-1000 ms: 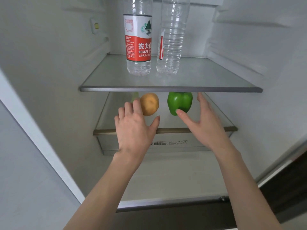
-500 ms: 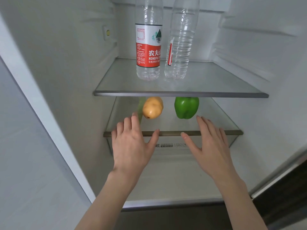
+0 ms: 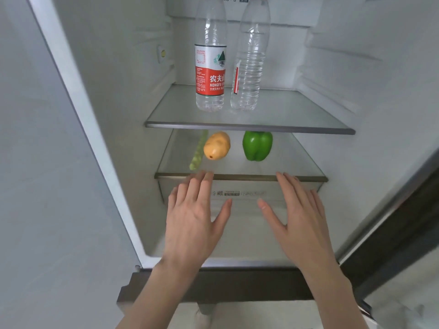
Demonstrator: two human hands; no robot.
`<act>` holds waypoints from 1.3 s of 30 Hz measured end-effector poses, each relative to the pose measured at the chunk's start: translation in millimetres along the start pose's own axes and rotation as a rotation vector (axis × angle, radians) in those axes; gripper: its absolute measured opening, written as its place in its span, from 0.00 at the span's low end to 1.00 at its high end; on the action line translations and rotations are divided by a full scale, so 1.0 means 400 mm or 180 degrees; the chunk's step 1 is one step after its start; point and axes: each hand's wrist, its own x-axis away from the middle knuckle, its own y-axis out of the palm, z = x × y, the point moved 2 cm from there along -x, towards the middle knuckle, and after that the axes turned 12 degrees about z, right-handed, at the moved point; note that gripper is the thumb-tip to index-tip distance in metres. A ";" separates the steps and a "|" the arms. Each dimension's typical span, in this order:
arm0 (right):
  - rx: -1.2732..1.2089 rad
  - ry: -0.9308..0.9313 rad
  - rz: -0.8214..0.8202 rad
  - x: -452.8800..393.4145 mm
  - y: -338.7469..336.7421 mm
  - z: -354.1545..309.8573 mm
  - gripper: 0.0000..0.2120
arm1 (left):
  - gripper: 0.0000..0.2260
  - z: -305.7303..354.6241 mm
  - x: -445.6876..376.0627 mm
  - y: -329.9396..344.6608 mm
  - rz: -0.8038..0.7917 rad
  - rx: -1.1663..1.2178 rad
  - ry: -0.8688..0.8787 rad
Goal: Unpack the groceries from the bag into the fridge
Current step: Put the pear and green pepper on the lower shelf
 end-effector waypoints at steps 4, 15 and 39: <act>-0.0022 -0.0032 0.0117 0.086 -0.070 0.001 0.35 | 0.26 0.064 0.075 -0.070 -0.0058 0.0008 0.0157; 0.0207 -0.0130 0.0202 0.291 -0.231 -0.001 0.35 | 0.25 0.180 0.237 -0.236 -0.0036 -0.0078 0.0188; 0.1899 0.1283 0.0732 0.789 -0.660 -0.022 0.30 | 0.27 0.438 0.514 -0.352 -0.0899 0.1777 0.1299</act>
